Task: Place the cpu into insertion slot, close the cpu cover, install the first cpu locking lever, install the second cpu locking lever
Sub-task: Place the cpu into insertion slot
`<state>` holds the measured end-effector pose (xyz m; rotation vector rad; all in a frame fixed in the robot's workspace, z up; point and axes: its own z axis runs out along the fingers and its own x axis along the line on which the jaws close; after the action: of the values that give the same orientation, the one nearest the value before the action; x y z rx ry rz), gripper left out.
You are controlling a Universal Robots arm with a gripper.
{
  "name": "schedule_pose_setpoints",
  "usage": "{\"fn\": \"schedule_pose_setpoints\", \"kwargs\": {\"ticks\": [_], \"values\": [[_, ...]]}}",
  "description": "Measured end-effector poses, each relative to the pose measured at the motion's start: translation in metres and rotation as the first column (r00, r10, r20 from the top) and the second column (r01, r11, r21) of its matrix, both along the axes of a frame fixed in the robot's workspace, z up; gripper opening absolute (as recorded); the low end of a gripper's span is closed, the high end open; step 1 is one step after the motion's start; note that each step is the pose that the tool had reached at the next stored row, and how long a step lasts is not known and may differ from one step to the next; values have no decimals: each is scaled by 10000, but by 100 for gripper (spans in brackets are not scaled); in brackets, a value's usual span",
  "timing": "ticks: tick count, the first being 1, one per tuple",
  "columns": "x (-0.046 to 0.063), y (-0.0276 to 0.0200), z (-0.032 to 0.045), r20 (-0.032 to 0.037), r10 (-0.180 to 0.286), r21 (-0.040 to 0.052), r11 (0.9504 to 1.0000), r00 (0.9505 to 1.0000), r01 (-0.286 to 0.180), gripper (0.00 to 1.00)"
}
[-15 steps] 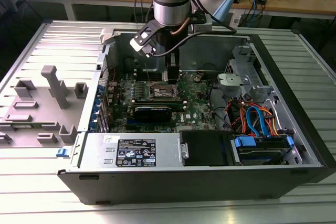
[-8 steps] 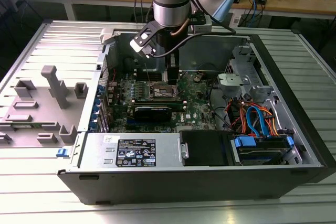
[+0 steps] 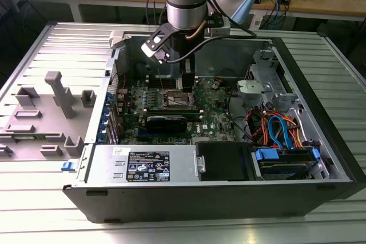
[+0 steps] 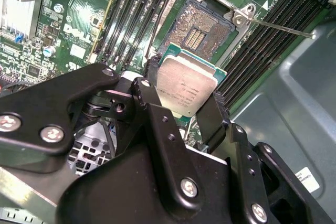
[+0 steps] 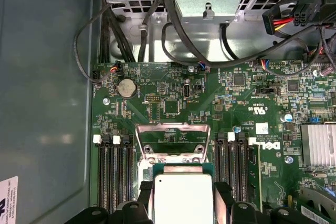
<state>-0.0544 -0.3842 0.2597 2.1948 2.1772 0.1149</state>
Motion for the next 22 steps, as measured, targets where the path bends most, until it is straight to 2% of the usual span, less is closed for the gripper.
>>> {"fn": "schedule_pose_setpoints", "kwargs": {"ticks": [5, 13, 22], "values": [[-64, 6, -57, -1, 1, 0, 10000, 10000, -1, 54], [-104, 8, -164, -20, 95, -1, 10000, 10000, -95, 54], [-107, 12, -183, -22, 94, -1, 10000, 10000, -94, 54]]}}
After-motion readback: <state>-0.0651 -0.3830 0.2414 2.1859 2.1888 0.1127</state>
